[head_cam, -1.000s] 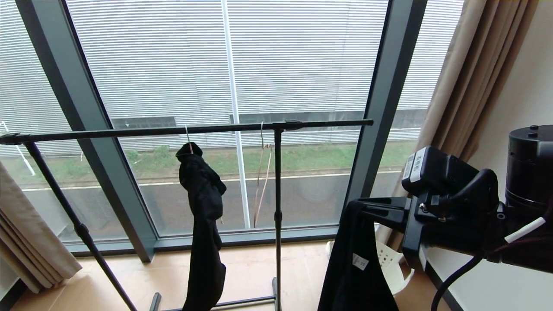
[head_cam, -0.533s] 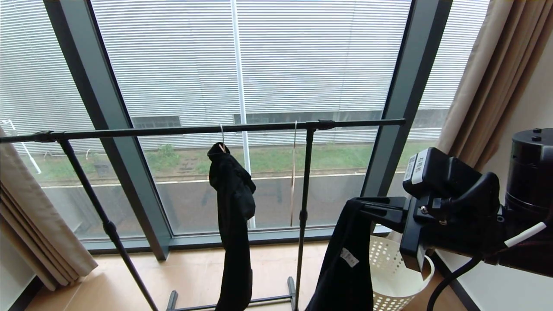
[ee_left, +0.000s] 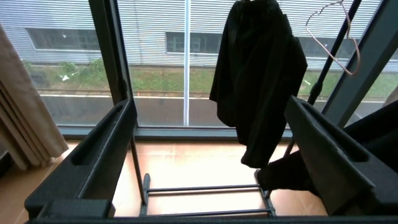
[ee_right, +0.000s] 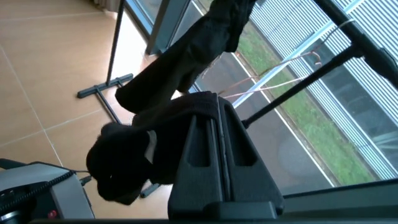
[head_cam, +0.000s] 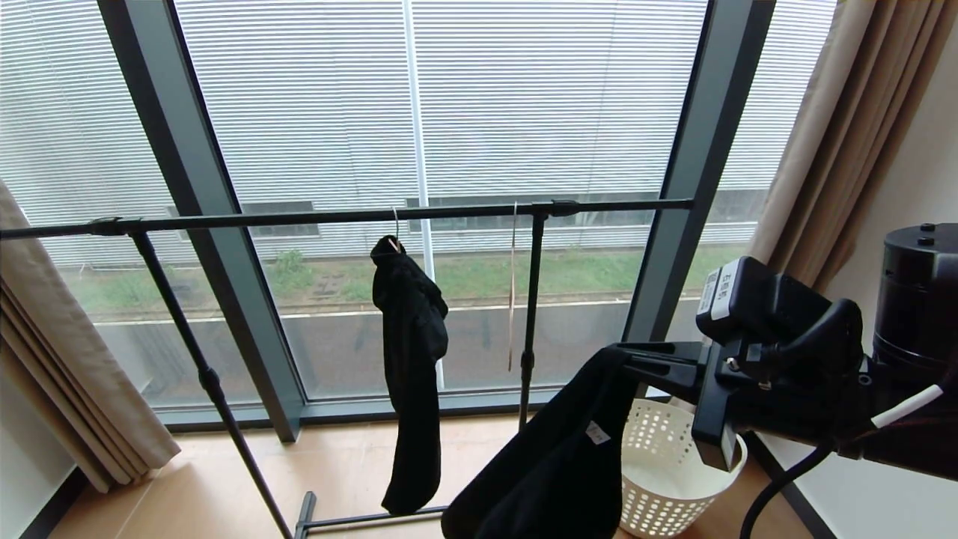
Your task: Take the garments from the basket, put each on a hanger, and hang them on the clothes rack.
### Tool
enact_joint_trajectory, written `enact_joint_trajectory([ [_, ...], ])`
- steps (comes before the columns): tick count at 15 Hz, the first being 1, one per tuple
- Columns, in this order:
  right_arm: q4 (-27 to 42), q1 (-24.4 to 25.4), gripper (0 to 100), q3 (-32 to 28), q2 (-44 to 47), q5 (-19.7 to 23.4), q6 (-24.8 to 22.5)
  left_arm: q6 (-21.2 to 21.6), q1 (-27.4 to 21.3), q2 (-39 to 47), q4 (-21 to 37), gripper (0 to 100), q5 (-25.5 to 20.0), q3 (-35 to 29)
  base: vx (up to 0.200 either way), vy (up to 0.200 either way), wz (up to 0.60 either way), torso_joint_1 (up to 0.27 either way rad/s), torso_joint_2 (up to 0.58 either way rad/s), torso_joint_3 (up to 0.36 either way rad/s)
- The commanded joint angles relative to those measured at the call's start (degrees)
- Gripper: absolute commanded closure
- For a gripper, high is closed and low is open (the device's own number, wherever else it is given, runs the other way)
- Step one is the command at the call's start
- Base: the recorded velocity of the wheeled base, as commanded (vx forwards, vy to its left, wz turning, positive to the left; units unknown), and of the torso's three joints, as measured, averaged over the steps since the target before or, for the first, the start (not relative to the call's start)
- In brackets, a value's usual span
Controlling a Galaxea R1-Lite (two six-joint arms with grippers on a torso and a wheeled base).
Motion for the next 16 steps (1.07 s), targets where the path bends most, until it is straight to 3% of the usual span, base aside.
enact_joint_trajectory([
  [1, -0.02, -0.02, 100, -0.02, 0.07, 0.03, -0.03, -0.03, 0.00, 0.00, -0.04, 0, 0.06, 0.00, -0.200, 0.000, 0.00, 0.007, 0.00, 0.007],
  [13, 0.34, -0.02, 100, -0.19, 0.43, -0.50, 0.06, 0.32, 0.00, 0.09, 0.04, 0, -0.03, 0.00, -0.017, 0.000, 0.00, 0.001, 0.00, 0.000],
  [15, 0.78, -0.02, 100, -0.90, 0.78, -2.69, 0.14, 2.60, -0.09, 0.44, 0.22, 0, -0.99, 0.00, 0.000, 0.000, 0.00, 0.000, 0.00, 0.000],
  [16, 0.95, 0.07, 100, -2.04, 2.10, -6.03, 0.58, 3.66, 0.27, 4.75, 0.31, 0, -1.26, -0.09, 0.000, 0.000, 0.00, 0.000, 0.00, 0.000],
])
